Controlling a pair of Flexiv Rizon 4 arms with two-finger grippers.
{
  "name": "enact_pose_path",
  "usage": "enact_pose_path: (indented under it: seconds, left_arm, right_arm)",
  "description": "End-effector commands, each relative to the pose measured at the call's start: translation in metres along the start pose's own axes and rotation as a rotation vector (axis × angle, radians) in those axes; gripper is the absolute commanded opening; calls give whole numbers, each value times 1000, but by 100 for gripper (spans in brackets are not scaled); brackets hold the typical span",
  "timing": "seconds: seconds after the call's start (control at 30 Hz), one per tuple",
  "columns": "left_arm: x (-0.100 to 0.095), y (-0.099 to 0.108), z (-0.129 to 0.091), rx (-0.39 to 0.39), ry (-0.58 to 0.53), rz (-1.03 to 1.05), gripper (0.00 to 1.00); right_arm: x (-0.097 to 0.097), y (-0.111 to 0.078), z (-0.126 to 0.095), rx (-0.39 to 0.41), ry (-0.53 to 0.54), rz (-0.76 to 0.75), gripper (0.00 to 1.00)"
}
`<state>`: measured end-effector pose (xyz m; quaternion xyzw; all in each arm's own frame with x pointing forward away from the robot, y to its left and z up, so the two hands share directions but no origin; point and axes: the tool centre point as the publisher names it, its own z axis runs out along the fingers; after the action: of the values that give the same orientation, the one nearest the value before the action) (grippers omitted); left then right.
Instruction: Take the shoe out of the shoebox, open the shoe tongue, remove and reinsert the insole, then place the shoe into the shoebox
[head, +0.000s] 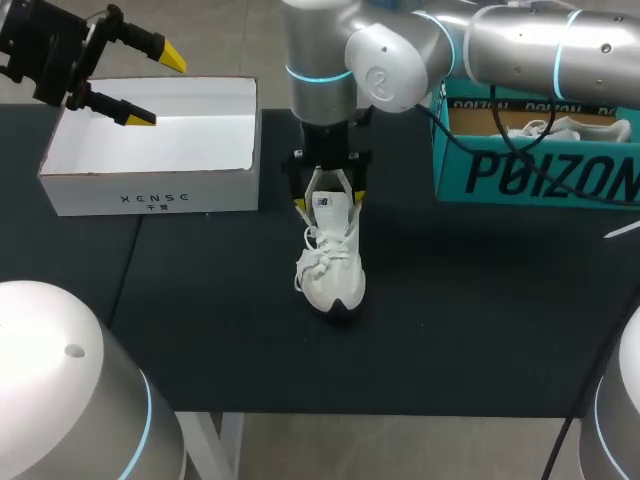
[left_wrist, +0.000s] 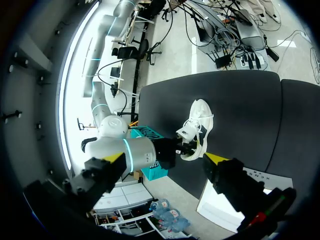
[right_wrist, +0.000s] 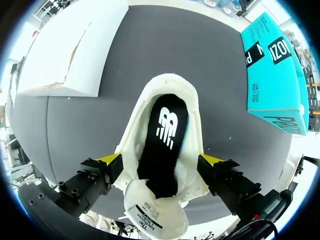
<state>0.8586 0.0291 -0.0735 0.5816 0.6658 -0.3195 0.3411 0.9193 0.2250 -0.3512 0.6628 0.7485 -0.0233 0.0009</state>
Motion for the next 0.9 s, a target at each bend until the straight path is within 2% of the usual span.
enact_pose_path:
  seconds: [0.03, 0.53, 0.9]
  left_arm:
    - [0, 0, 0, 0, 3, 0, 100]
    - [0, 0, 0, 0, 3, 0, 100]
    - [0, 0, 0, 0, 3, 0, 100]
  right_arm:
    - [3, -9, -7, -8, -5, -3, 100]
    - [2, -18, -13, -5, -23, -4, 100]
    - [-4, -42, -32, -46, -9, 78, 100]
